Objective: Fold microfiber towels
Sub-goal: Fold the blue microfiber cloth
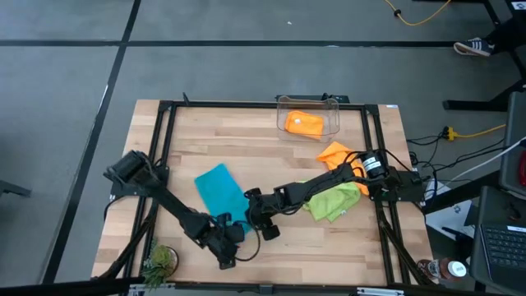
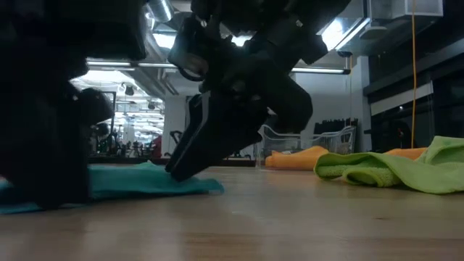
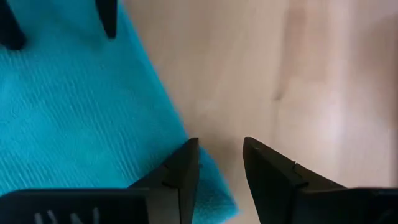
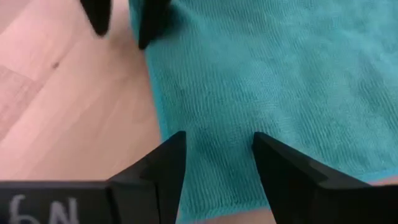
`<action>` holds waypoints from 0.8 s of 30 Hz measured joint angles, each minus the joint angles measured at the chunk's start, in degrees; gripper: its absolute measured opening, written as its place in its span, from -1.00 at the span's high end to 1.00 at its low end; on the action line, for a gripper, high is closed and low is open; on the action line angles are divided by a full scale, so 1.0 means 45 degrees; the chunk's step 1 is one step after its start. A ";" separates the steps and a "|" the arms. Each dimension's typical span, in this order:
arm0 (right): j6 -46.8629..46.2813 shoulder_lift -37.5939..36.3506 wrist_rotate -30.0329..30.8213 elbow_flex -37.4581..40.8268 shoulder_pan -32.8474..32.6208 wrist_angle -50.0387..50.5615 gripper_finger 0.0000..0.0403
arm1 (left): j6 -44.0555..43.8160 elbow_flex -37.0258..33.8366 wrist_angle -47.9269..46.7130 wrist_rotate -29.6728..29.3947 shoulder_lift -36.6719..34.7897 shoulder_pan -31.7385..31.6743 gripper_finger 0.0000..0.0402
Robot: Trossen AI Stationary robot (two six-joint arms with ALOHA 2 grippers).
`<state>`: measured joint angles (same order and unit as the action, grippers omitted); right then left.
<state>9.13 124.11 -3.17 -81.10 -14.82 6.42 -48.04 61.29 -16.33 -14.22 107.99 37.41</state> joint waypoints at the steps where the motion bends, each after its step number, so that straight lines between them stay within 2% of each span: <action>1: 0.0022 0.0000 -0.0092 0.0000 0.0007 -0.0001 0.06 | -0.0118 0.0192 -0.0100 -0.0054 0.0167 0.0000 0.39; 6: 0.0318 0.0000 -0.0325 0.0000 -0.0019 0.0368 0.06 | -0.0532 0.0503 -0.0646 -0.0090 0.0524 0.0044 0.40; 14: 0.0337 0.0000 -0.0326 0.0000 -0.0003 0.0436 0.06 | -0.0546 0.0420 -0.0838 -0.0553 -0.0686 0.0068 0.40; 20: 0.0305 0.0000 -0.0327 0.0000 -0.0013 0.0441 0.06 | -0.0452 0.0425 -0.1031 -0.1058 -0.1016 0.0126 0.40; 24: 0.0271 0.0000 -0.0327 0.0000 -0.0013 0.0439 0.06 | -0.1465 0.0416 -0.2028 -0.0437 -0.0875 0.0081 0.37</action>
<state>10.35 124.11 -4.64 -81.10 -14.87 8.40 -54.64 63.16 -25.45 -16.18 104.05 37.77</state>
